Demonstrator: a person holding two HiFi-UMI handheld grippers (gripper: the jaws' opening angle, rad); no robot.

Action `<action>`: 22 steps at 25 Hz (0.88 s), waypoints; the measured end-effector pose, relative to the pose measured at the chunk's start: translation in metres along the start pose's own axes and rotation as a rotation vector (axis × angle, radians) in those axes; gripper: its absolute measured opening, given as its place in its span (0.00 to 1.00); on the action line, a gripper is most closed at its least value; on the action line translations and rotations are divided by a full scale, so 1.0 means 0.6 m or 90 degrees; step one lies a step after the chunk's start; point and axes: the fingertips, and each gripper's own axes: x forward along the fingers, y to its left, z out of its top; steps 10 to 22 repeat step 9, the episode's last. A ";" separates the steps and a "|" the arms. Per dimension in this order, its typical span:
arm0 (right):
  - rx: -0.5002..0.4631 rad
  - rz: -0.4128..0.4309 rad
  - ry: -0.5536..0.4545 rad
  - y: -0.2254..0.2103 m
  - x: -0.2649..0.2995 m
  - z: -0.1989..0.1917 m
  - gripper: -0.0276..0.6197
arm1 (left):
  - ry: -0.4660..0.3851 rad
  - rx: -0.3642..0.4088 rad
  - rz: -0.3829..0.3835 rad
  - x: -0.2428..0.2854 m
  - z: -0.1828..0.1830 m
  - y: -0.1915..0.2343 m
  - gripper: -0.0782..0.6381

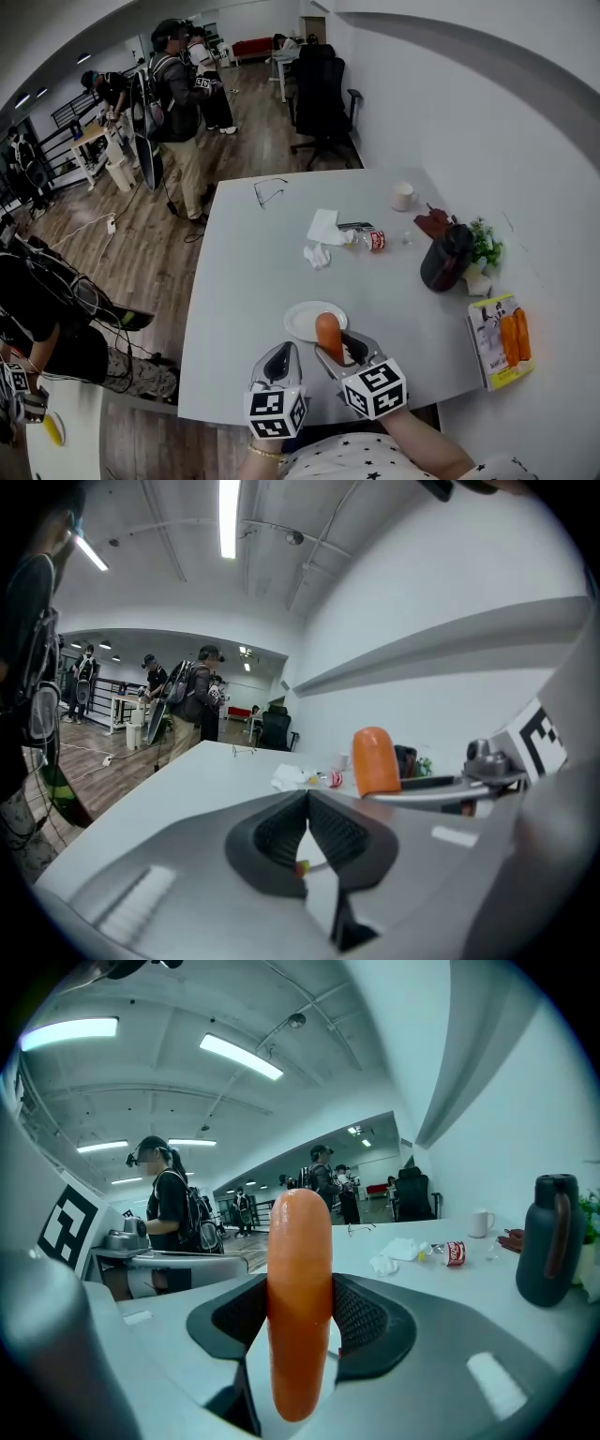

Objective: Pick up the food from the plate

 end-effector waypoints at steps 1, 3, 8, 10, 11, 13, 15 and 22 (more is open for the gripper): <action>0.001 -0.001 0.000 0.000 0.000 0.000 0.37 | 0.001 0.002 -0.001 0.001 0.000 0.000 0.12; 0.001 -0.003 0.000 -0.001 -0.001 0.000 0.37 | 0.002 0.005 -0.002 0.002 0.001 -0.002 0.12; -0.005 -0.007 -0.002 -0.001 -0.004 0.004 0.37 | -0.001 0.006 -0.005 0.002 0.005 -0.004 0.12; -0.007 -0.008 -0.003 -0.001 -0.004 0.004 0.37 | -0.001 0.006 -0.005 0.002 0.006 -0.004 0.12; -0.007 -0.008 -0.003 -0.001 -0.004 0.004 0.37 | -0.001 0.006 -0.005 0.002 0.006 -0.004 0.12; -0.007 -0.008 -0.003 -0.001 -0.004 0.004 0.37 | -0.001 0.006 -0.005 0.002 0.006 -0.004 0.12; -0.007 -0.008 -0.003 -0.001 -0.004 0.004 0.37 | -0.001 0.006 -0.005 0.002 0.006 -0.004 0.12; -0.007 -0.008 -0.003 -0.001 -0.004 0.004 0.37 | -0.001 0.006 -0.005 0.002 0.006 -0.004 0.12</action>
